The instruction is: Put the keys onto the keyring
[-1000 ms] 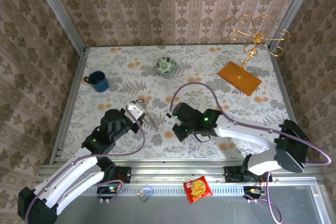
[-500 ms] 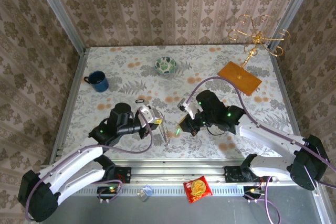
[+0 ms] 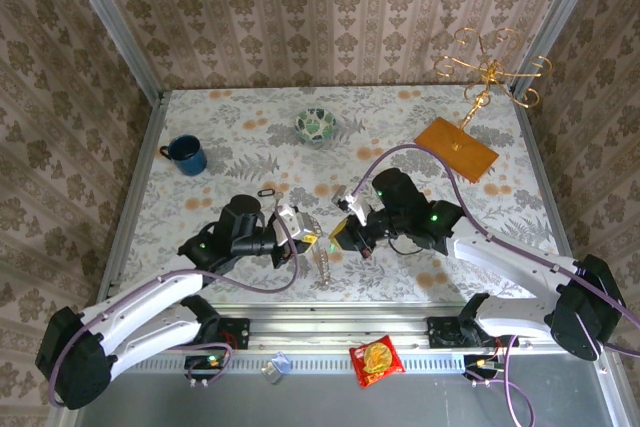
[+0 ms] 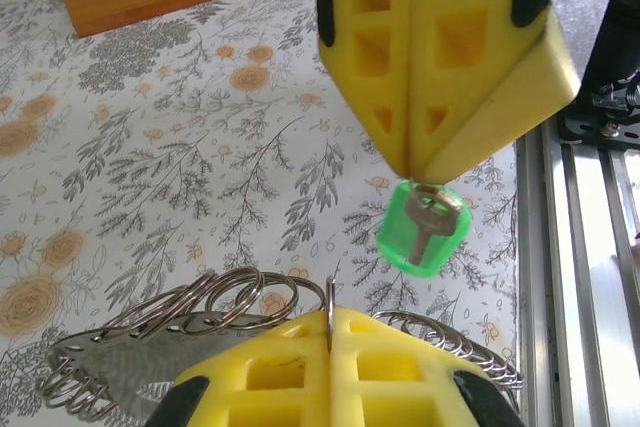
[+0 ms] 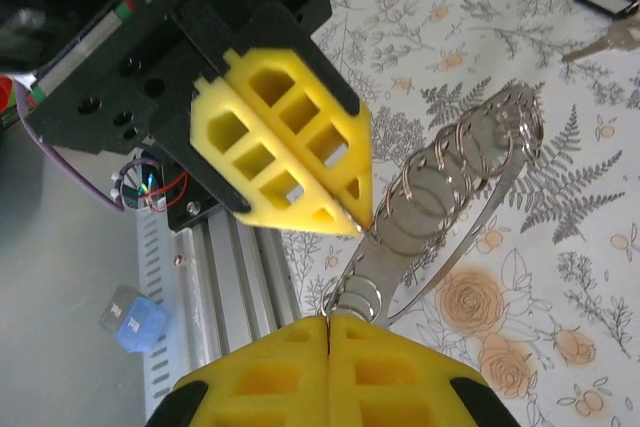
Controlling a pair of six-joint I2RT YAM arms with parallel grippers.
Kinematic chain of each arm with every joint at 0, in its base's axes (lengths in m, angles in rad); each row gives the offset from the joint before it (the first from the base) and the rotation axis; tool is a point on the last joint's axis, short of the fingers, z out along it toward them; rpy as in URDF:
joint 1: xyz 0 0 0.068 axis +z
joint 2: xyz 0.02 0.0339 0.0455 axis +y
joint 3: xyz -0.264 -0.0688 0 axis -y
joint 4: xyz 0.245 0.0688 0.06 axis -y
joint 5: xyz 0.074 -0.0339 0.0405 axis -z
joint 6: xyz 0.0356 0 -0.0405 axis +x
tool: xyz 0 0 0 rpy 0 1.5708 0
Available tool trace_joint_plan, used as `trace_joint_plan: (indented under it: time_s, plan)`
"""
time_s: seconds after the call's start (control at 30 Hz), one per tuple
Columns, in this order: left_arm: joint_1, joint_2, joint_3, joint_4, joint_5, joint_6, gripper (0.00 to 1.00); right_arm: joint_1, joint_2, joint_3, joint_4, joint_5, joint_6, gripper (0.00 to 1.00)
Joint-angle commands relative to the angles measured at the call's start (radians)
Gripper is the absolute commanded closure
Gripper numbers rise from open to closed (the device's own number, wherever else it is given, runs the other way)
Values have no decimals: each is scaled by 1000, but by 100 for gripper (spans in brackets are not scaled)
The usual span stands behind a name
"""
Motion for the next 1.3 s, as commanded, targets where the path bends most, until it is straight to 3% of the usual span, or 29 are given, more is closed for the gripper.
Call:
trace_joint_plan:
  time_s: [0.0, 0.33, 0.97, 1.27]
  plan:
    - [-6, 5, 32, 74, 30, -35, 100, 4, 16, 21, 59, 28, -18, 100]
    - [-6, 32, 14, 125, 42, -169, 100, 14, 54, 26, 92, 81, -25, 100]
    - [-12, 74, 20, 141, 58, -174, 100, 18, 87, 34, 102, 107, -16, 100]
    - [-13, 55, -1, 159, 62, -172, 100, 14, 87, 33, 79, 191, 11, 100]
